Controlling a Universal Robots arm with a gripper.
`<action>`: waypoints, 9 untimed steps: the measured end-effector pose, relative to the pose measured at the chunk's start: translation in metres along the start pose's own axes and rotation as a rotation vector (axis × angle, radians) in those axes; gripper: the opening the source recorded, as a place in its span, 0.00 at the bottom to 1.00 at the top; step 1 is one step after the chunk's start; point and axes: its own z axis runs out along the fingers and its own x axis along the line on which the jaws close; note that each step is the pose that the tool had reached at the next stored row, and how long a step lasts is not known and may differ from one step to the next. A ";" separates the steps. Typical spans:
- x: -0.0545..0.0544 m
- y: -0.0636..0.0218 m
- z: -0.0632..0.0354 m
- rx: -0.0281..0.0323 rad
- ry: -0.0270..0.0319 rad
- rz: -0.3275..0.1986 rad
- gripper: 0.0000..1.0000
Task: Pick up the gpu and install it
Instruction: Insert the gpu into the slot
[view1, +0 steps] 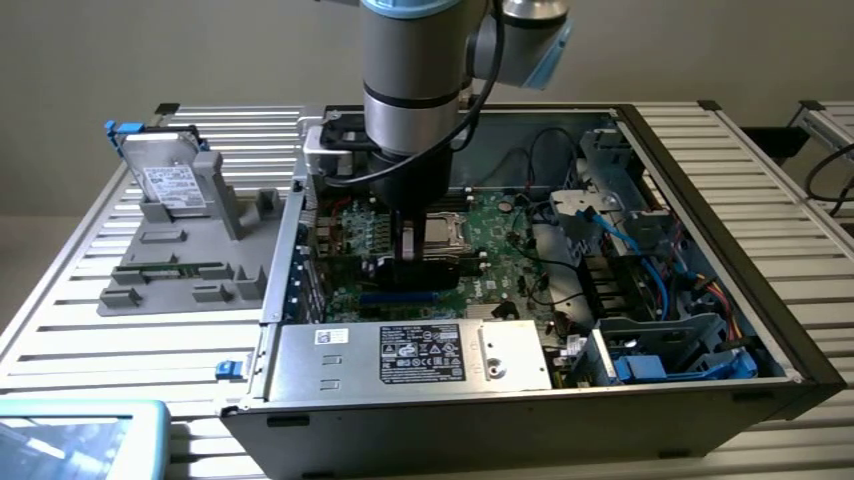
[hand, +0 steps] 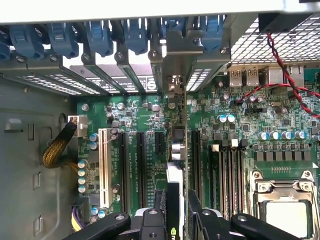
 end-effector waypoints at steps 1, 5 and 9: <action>0.000 0.0000 0.0005 0.0000 0.0001 0.000 0.28; 0.000 0.0000 0.0008 -0.0001 0.0009 0.000 0.28; 0.000 0.0000 0.0018 0.0001 0.0006 0.000 0.28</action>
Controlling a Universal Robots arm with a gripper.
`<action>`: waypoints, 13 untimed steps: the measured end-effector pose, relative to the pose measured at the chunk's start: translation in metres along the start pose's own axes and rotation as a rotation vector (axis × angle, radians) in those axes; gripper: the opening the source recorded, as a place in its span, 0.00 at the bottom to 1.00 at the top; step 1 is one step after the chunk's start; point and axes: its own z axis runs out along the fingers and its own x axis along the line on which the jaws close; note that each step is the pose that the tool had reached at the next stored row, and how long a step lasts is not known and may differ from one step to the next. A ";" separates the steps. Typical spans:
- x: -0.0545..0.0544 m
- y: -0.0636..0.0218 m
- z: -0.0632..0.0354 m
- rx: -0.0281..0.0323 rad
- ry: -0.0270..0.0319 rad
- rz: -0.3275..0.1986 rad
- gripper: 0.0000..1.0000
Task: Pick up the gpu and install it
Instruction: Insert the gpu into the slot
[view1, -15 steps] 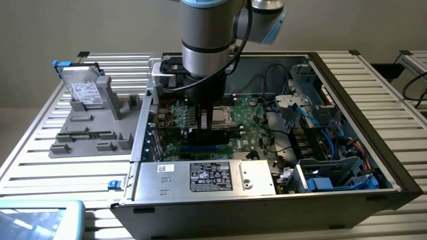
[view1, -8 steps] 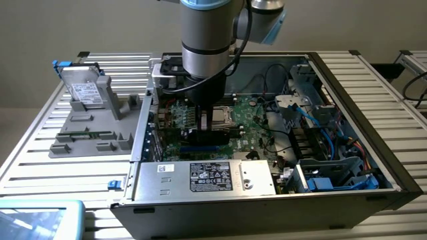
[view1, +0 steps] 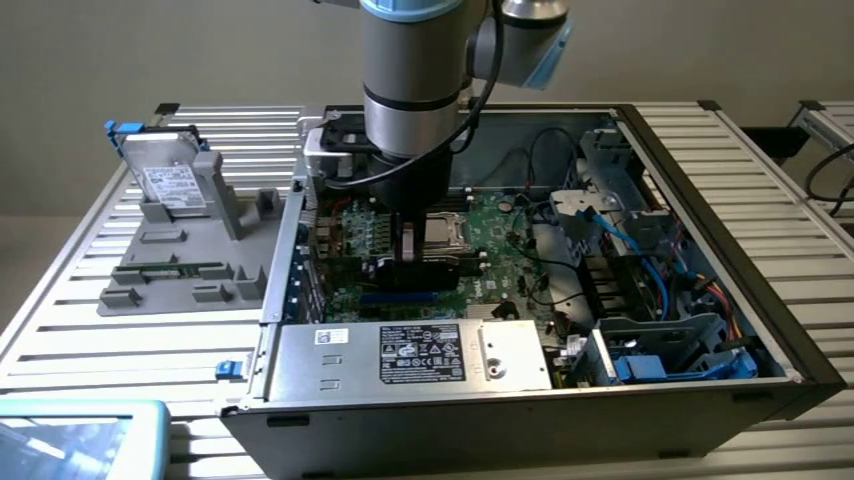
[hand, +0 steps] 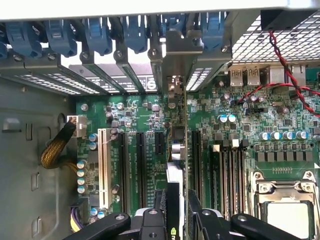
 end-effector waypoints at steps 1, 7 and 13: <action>0.000 0.0000 0.0003 0.0000 0.0001 0.000 0.28; 0.000 0.0000 0.0018 -0.0001 0.0004 0.000 0.28; 0.000 0.0000 0.0022 -0.0005 0.0002 0.000 0.28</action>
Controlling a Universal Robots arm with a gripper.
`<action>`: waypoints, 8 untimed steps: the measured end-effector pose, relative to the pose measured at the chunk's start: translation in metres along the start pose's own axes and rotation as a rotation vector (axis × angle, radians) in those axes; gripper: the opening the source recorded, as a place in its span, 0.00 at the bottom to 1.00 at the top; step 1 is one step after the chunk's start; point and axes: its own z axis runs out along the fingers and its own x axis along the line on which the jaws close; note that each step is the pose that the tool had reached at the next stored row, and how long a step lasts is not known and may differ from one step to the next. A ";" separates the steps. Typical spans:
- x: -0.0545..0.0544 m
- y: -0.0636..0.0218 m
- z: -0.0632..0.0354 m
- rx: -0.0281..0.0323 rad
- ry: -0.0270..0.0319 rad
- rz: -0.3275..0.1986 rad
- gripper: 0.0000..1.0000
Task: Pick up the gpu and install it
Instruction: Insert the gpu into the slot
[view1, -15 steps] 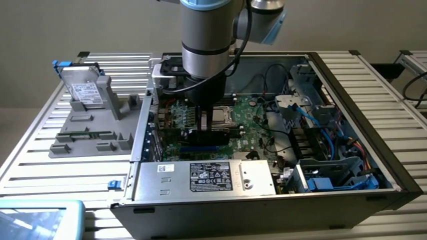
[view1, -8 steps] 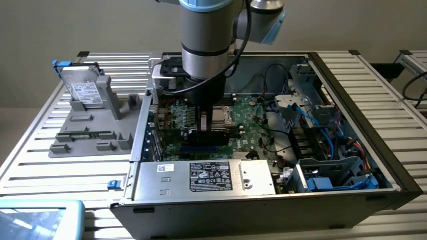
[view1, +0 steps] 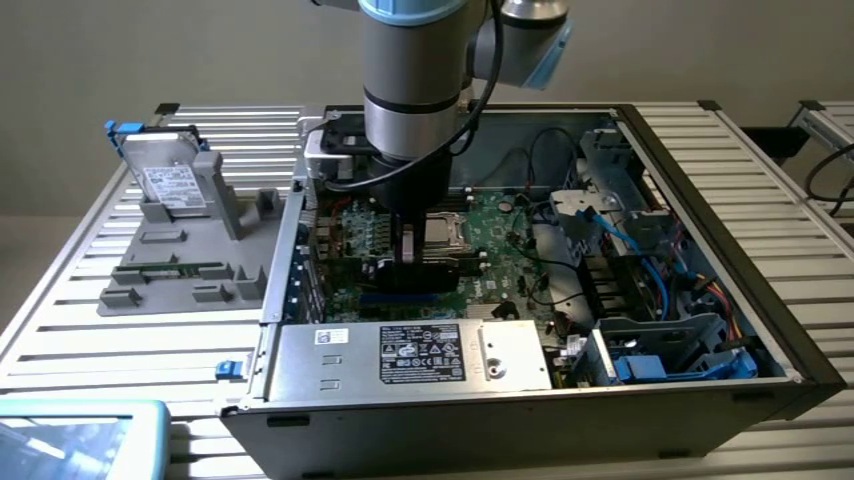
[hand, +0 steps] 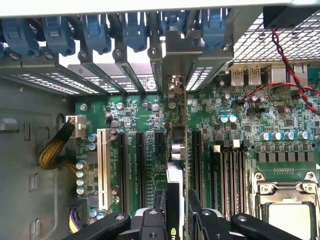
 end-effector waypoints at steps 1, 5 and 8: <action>0.000 0.0000 0.0001 0.0001 -0.0002 0.000 0.28; 0.001 -0.0001 0.0001 -0.0006 0.0000 0.000 0.28; 0.001 -0.0001 0.0002 -0.0009 0.0001 0.000 0.28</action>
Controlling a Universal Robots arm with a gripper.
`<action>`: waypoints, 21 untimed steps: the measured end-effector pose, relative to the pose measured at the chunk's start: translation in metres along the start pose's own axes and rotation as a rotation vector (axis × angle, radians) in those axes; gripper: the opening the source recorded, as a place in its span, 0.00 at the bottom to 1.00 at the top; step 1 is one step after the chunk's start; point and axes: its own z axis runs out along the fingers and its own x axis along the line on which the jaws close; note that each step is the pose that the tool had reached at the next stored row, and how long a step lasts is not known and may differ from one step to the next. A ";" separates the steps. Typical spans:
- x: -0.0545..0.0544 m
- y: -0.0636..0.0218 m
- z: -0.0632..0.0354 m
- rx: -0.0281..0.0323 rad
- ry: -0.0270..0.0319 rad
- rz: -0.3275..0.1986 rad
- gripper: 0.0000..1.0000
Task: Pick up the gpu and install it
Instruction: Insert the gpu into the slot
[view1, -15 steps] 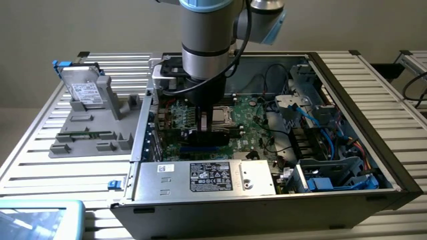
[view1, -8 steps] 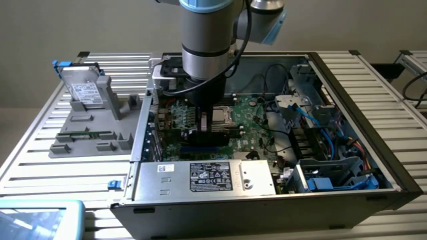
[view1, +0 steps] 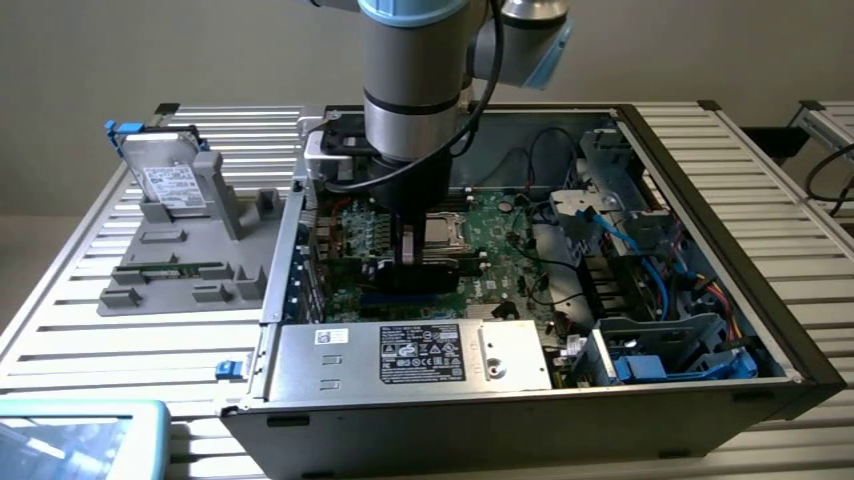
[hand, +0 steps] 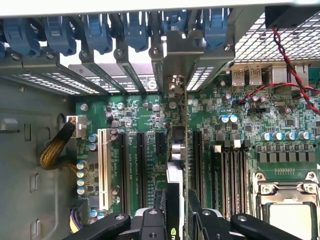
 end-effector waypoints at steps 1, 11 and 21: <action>0.000 0.0000 0.0001 -0.0001 0.0000 0.000 0.28; 0.000 0.0000 0.0006 -0.0089 -0.0047 0.000 0.28; 0.000 0.0000 0.0008 -0.0078 -0.0110 0.000 0.28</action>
